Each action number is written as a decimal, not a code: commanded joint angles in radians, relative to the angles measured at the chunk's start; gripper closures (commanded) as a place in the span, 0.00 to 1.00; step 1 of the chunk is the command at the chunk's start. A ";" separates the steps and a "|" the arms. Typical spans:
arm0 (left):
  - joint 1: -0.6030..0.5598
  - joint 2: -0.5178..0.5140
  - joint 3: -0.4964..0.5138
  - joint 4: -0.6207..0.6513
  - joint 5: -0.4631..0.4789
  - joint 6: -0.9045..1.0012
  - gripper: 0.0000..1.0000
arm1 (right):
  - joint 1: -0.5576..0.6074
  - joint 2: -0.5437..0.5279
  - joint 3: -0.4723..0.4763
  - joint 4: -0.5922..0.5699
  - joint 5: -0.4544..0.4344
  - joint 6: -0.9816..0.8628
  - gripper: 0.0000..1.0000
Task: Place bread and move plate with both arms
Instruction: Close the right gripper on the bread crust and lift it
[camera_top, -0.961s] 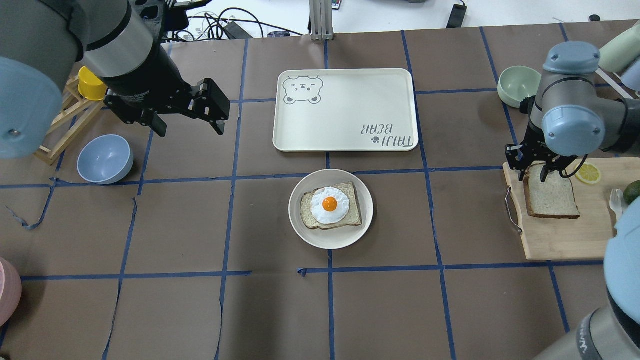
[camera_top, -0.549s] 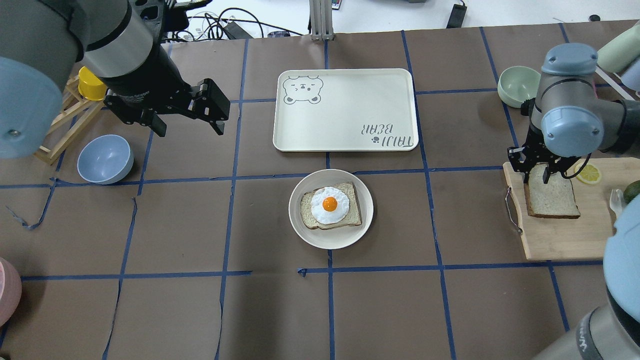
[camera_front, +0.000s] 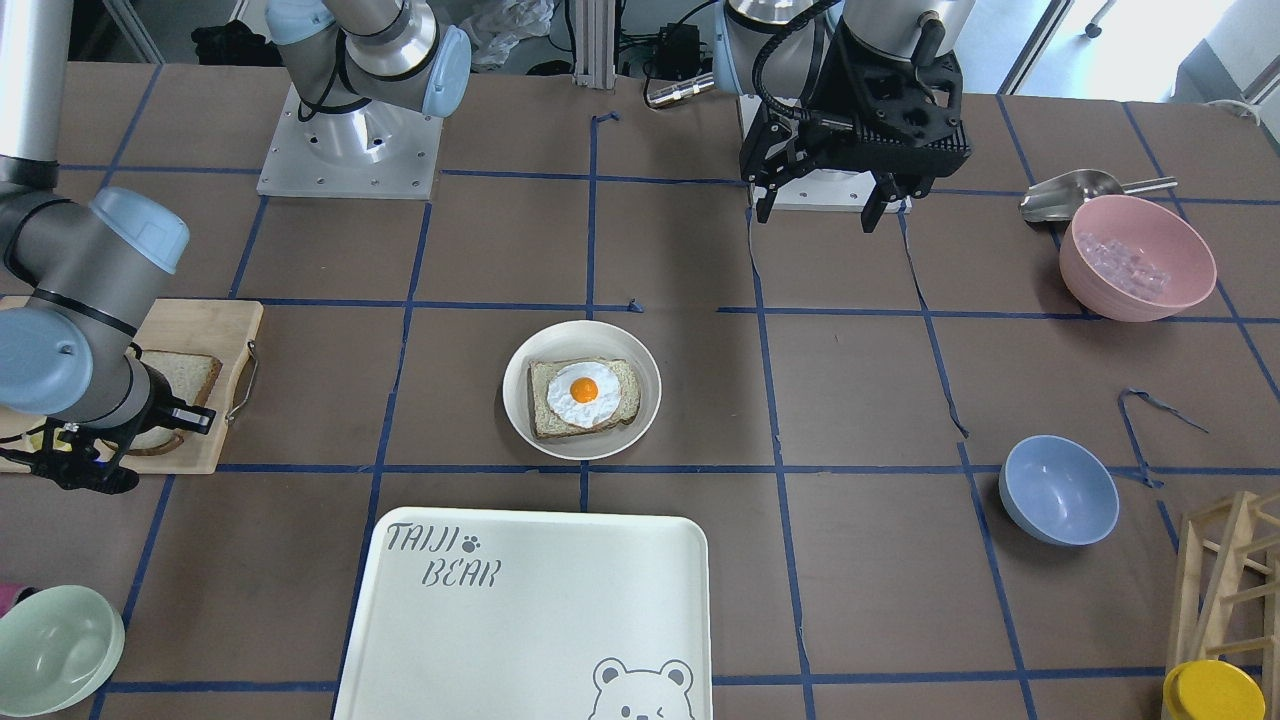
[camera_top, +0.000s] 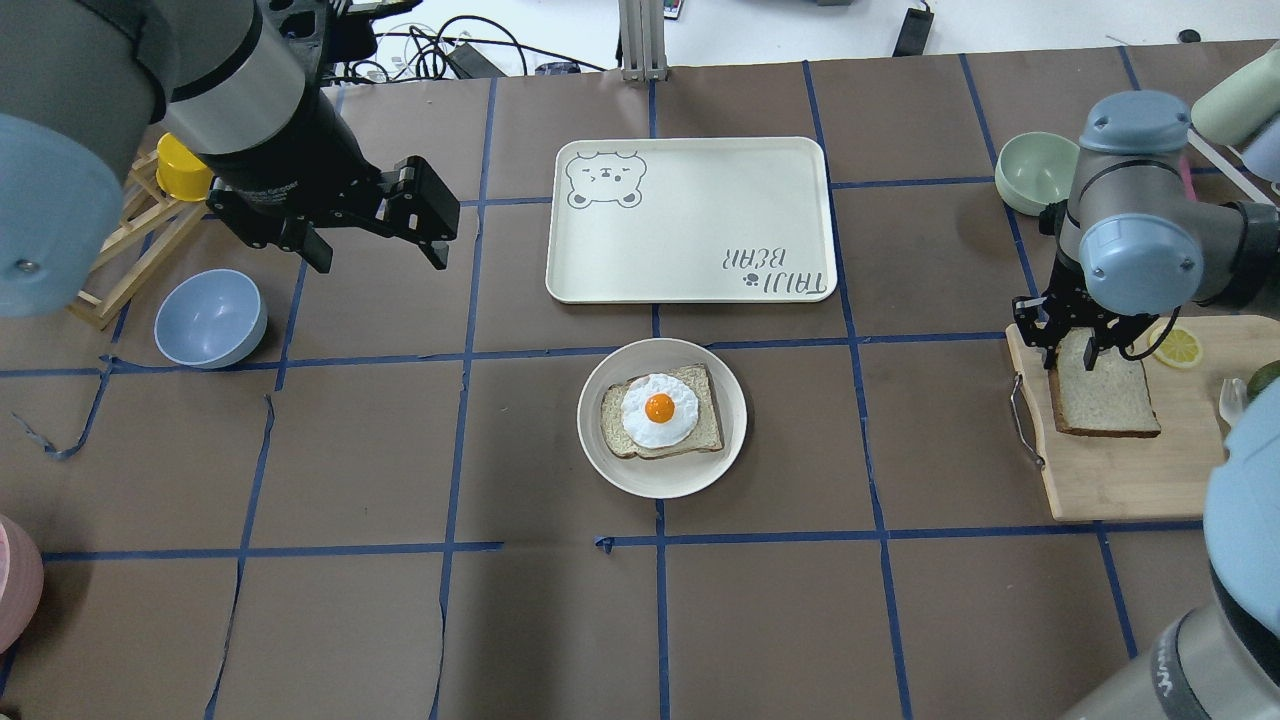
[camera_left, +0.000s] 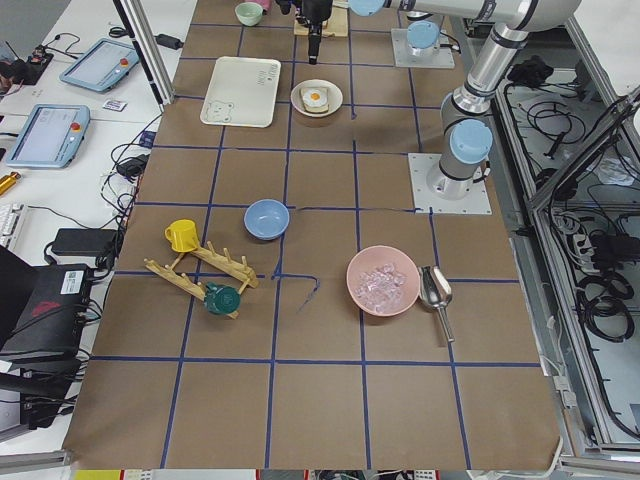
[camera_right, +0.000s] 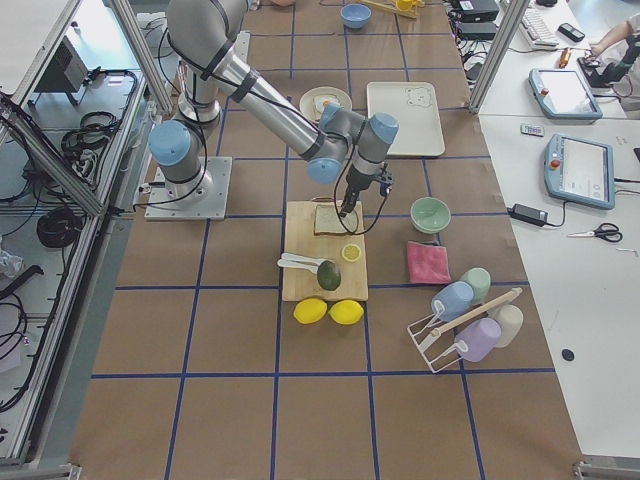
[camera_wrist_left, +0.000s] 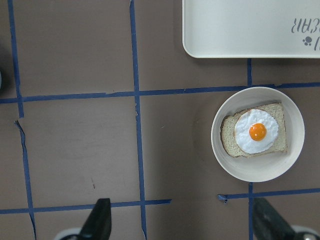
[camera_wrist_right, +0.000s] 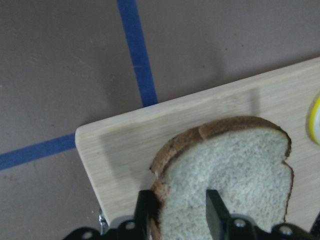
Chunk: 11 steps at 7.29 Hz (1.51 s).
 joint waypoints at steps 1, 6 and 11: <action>0.000 0.002 -0.001 0.000 0.000 0.000 0.00 | 0.000 0.003 -0.001 0.001 0.000 -0.009 0.77; -0.002 0.002 -0.001 0.000 -0.001 0.000 0.00 | 0.000 -0.033 -0.016 0.088 -0.047 -0.060 1.00; 0.002 0.002 0.000 0.002 -0.001 0.000 0.00 | 0.141 -0.146 -0.265 0.554 0.060 0.094 1.00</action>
